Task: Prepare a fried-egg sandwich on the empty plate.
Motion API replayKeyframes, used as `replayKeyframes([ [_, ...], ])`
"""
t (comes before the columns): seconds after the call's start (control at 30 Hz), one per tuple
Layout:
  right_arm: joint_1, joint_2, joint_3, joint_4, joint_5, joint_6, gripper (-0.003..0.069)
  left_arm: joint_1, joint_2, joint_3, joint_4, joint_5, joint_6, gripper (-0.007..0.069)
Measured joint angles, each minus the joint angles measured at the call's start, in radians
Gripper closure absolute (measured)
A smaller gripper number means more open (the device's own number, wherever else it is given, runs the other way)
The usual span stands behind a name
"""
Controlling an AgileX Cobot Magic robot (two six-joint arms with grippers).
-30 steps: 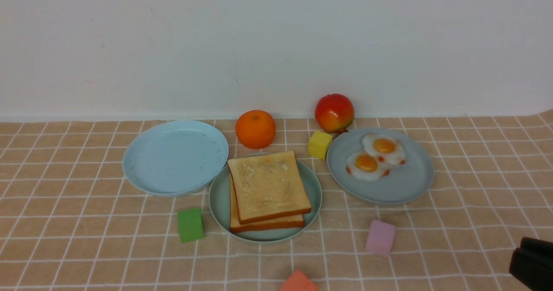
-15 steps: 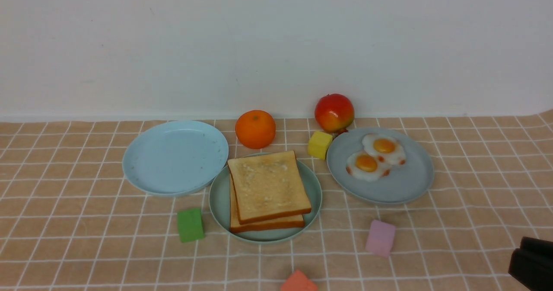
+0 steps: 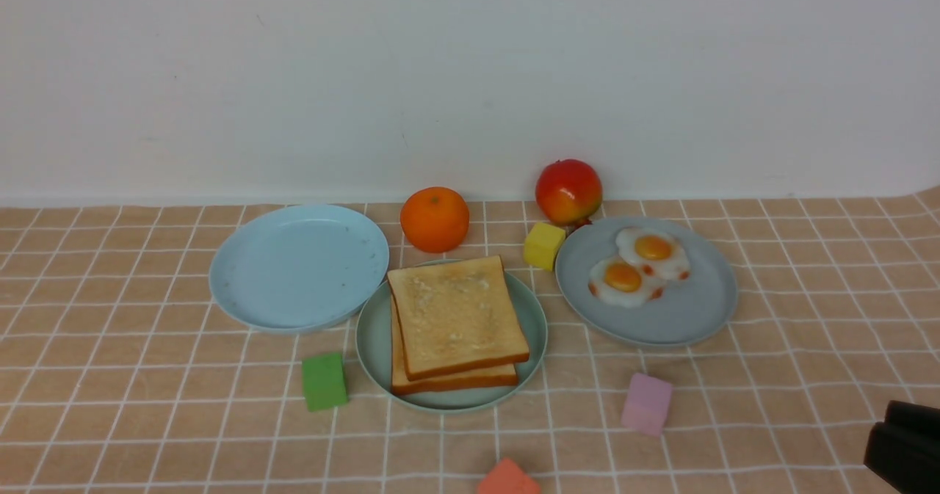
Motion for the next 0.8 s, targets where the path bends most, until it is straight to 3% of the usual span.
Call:
replayKeyframes([
  [0.3,0.0,0.0,0.0,0.0,0.0,0.0,0.0507,0.0,0.0,-0.001,-0.103,-0.009,0.0,0.0615],
  [0.6,0.0,0.0,0.0,0.0,0.0,0.0,0.0494,0.132,0.0,-0.001,-0.121,-0.024,0.0,0.0604],
  [0.8,0.0,0.0,0.0,0.0,0.0,0.0,0.0485,0.142,0.0,0.0,-0.123,-0.024,0.0,0.0599],
])
